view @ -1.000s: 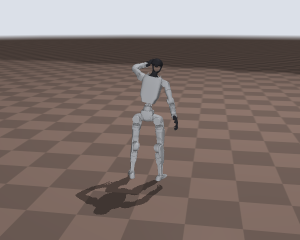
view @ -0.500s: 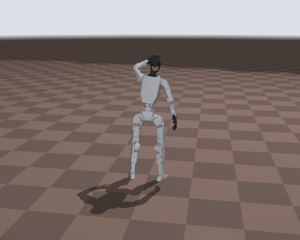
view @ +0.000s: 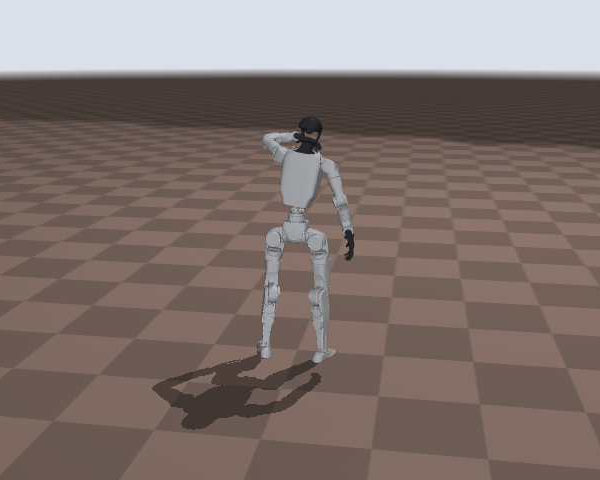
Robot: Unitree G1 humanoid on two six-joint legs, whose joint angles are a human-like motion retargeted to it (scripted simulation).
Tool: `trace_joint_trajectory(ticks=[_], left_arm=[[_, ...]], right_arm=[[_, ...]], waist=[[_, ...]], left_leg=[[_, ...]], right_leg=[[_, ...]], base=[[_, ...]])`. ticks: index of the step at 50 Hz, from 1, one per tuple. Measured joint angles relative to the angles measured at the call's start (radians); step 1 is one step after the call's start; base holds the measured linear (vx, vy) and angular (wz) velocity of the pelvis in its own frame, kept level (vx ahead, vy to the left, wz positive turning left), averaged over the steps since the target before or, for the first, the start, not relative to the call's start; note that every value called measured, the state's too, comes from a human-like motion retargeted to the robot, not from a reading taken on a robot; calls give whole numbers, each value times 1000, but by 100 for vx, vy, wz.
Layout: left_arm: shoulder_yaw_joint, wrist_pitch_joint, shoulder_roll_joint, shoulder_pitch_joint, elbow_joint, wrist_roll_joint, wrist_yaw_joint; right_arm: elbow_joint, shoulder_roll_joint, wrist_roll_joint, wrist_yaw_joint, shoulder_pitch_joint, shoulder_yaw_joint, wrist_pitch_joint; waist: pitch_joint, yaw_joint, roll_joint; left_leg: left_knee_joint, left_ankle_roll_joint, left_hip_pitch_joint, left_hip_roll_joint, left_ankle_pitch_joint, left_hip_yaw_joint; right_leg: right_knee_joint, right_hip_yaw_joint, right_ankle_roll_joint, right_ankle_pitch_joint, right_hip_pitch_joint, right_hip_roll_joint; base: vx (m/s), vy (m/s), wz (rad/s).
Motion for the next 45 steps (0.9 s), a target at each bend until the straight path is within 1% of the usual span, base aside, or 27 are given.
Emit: trace_joint_trajectory(ticks=[2,3,5,7,8,10,12,13,15,17,18,20,22,23,25,27,30,32,35,38,40,41,43,45], left_arm=[[1,-74,-41,-71,98,106,174],[1,-107,-61,-106,148,187,272],[0,-146,-96,-171,245,397,480],[0,-133,-120,-218,323,621,662],[0,-117,-128,-235,353,711,728],[0,-93,-134,-257,386,810,787],[0,-97,-130,-257,383,791,752],[0,-106,-124,-249,370,749,705],[0,-120,-98,-227,326,611,547],[0,-102,-64,-184,258,438,322],[0,-75,-46,-160,219,348,196],[0,12,-7,-111,134,179,-53],[0,104,28,-71,56,56,-230],[0,133,42,-56,24,9,-278],[0,146,57,-41,-12,-60,-290],[5,106,58,-51,-6,-98,-208],[49,12,34,-83,60,-75,-26],[66,-55,5,-121,130,15,108],[46,-137,-45,-201,249,246,334],[3,-149,-86,-270,341,502,562],[0,-134,-101,-278,370,605,675],[0,-128,-104,-270,367,621,711],[0,-128,-102,-242,338,606,741],[0,-148,-77,-197,267,509,684]], right_arm=[[13,4,-8,-12,-3,8,-14],[19,6,-9,-22,-4,9,-23],[30,8,-2,-48,-8,7,-41],[36,8,13,-73,-10,-2,-58],[36,9,20,-82,-12,-5,-65],[31,13,32,-93,-12,-10,-75],[24,16,37,-91,-17,-10,-75],[21,16,38,-87,-20,-9,-72],[15,9,40,-71,-29,-8,-59],[10,0,32,-45,-33,-8,-40],[7,-5,24,-28,-34,-9,-29],[0,-12,7,9,-33,-14,-5],[-8,-13,-7,38,-27,-20,14],[-10,-11,-10,46,-23,-22,20],[-12,0,-10,44,-12,-23,23],[-7,10,-6,30,-5,-14,20],[5,11,-14,13,-1,8,7],[13,4,-27,5,-3,19,-6],[22,-5,-29,-19,-10,16,-31],[26,-1,4,-65,-16,-3,-53],[26,0,31,-97,-17,-20,-63],[26,1,42,-109,-20,-27,-65],[25,4,56,-126,-27,-36,-65],[24,5,55,-129,-39,-38,-58]], waist=[[-4,-6,-6],[-5,-9,-6],[-8,-16,-5],[-11,-22,0],[-12,-25,2],[-17,-28,2],[-17,-28,1],[-16,-26,1],[-10,-23,7],[-9,-15,16],[-9,-11,21],[-9,-3,29],[-8,5,33],[-8,10,33],[-11,21,28],[-13,29,20],[-16,35,15],[-18,31,17],[-17,18,21],[-17,2,23],[-20,-2,29],[-20,-4,31],[-20,-7,35],[-15,-9,39]], left_leg=[[0,0,-4,-1,2,-11],[0,0,-7,-2,3,-16],[1,1,-13,-3,5,-26],[2,1,-17,-3,6,-33],[3,1,-19,-3,6,-36],[6,0,-22,-3,5,-37],[7,-1,-20,-4,4,-35],[8,-2,-19,-4,3,-34],[6,-2,-12,-5,2,-29],[5,-3,-7,-4,0,-22],[5,-4,-4,-4,-1,-18],[4,-5,1,-4,-2,-10],[2,-6,5,-4,-3,-3],[1,-6,6,-4,-3,0],[1,-6,8,-4,-4,5],[-1,-5,9,-5,-3,5],[-1,-4,9,-7,-1,0],[-1,-4,6,-7,0,-7],[1,-4,2,-7,3,-21],[4,-3,-4,-7,5,-32],[5,-2,-8,-8,5,-34],[6,-1,-9,-8,5,-34],[6,0,-8,-9,6,-32],[3,0,-3,-9,6,-25]], right_leg=[[-1,-9,0,-1,2,-2],[-1,-14,0,-2,3,-3],[-2,-23,0,-2,3,-4],[-2,-29,0,-2,4,-5],[-2,-31,0,-3,4,-5],[-3,-31,0,-2,4,-6],[-2,-30,0,-2,4,-7],[-1,-28,0,-3,5,-7],[1,-25,0,-4,8,-8],[1,-19,0,-5,9,-7],[1,-16,0,-5,9,-7],[1,-9,0,-5,9,-6],[1,-4,0,-4,9,-6],[0,-1,0,-4,9,-5],[-1,3,0,-4,8,-5],[-2,3,0,-4,9,-6],[-2,-1,0,-6,11,-8],[-2,-8,0,-7,13,-8],[-1,-20,0,-9,17,-9],[0,-29,0,-10,18,-10],[-1,-30,0,-9,16,-11],[-1,-29,0,-9,16,-11],[0,-26,0,-8,14,-12],[1,-20,0,-8,13,-12]], base=[[1,1,25],[1,1,24],[1,0,22],[1,0,9],[0,0,0],[0,0,0],[0,0,0],[0,0,0],[0,0,0],[0,0,0],[0,0,0],[0,0,0],[0,0,0],[0,0,0],[0,0,0],[0,0,0],[0,0,0],[0,0,9],[0,0,20],[0,0,0],[0,0,0],[0,0,0],[0,0,0],[-1,0,-10]])
